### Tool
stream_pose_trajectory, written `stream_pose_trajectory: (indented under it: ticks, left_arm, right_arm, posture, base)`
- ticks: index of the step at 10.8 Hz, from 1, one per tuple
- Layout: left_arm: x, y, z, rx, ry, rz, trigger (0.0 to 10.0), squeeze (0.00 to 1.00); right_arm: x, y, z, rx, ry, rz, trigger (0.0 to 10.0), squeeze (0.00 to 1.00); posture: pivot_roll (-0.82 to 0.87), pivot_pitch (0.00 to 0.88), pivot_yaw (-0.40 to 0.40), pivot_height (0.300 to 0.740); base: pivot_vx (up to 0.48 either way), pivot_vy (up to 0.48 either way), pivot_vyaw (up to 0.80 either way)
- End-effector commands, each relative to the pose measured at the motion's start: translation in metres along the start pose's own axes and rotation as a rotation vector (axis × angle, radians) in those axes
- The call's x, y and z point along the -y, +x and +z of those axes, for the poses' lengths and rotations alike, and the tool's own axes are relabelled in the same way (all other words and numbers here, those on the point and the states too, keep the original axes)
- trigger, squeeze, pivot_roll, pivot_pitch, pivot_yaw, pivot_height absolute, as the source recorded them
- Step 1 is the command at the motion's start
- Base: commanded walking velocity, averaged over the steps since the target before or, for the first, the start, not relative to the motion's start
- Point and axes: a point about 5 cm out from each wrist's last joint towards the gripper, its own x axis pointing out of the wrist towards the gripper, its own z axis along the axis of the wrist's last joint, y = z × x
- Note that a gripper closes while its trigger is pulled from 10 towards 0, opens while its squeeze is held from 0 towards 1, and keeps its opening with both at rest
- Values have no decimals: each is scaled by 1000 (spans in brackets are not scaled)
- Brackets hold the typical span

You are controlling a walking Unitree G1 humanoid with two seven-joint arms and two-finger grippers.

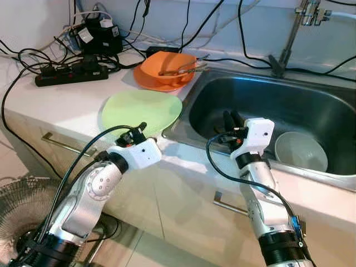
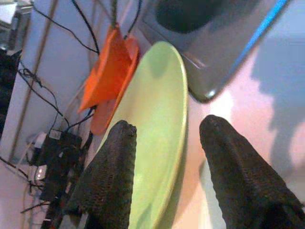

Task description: Kitchen organization

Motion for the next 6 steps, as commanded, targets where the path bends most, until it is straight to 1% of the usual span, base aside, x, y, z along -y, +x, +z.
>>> stream_pose_trajectory:
  ticks: [1, 3, 5, 6]
  left_arm:
    - [-5, 0, 4, 6, 42, -11, 10000, 0]
    - [-8, 4, -2, -49, 98, -15, 10000, 0]
    - [-1, 8, -3, -64, 106, -35, 10000, 0]
    - [0, 10, -3, -69, 118, -44, 10000, 0]
  right_arm:
    - [-4, 1, -5, -30, 11, 8, 10000, 0]
    - [-4, 1, -5, -31, 6, 7, 10000, 0]
    - [-5, 1, -5, -31, 7, 10, 10000, 0]
    - [-6, 2, -4, -29, 6, 13, 10000, 0]
  posture:
    - [176, 21, 50, 740]
    - [172, 18, 55, 740]
    - [163, 0, 60, 740]
    - [162, 0, 60, 740]
  base:
    - [0, 0, 0]
    - [0, 0, 0]
    - [0, 0, 0]
    - [0, 0, 0]
